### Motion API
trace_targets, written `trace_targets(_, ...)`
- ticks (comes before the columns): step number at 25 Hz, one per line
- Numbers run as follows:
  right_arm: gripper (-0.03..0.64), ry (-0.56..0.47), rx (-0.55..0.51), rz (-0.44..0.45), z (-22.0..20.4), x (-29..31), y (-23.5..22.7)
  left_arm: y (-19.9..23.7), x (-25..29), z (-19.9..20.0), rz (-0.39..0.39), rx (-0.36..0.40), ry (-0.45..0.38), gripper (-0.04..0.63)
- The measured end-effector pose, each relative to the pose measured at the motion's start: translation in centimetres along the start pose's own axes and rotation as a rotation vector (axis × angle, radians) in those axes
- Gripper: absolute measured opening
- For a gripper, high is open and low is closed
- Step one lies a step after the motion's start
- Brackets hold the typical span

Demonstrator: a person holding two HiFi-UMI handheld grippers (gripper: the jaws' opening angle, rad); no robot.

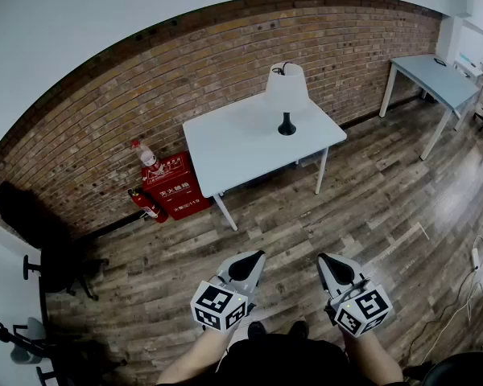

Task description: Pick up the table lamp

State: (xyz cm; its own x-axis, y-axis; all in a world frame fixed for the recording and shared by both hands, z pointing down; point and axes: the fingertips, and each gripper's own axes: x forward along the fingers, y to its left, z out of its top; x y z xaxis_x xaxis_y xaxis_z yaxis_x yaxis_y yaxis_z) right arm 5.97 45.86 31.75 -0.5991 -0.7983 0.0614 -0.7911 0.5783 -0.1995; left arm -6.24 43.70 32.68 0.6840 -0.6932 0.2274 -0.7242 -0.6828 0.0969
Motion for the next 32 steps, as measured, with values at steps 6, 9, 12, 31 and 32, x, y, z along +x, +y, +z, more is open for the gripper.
trace_targets(6, 0.009, -0.014, -0.015, 0.027, 0.5, -1.5, -2.3, -2.2, 2.2, -0.1, 0.02, 0.012, 0.005, 0.003)
trace_targets(9, 0.009, -0.02, -0.015, 0.04, 0.3, -2.6, -3.7, -3.5, 3.6, -0.4, 0.025, 0.016, 0.01, 0.003)
trace_targets(12, 0.009, -0.02, -0.018, 0.042, 0.3, -3.2, -5.2, -4.0, 5.0, -0.4, 0.031, 0.009, 0.009, 0.003)
trace_targets(31, 0.011, 0.004, -0.003, 0.039, 1.5, 7.4, -15.6, 5.7, 16.6, 1.7, 0.052, -0.011, -0.005, 0.003)
trace_targets(32, 0.011, -0.002, -0.008, 0.04, 1.7, 8.8, -16.2, 6.8, 17.3, 1.8, 0.052, -0.013, -0.007, 0.003)
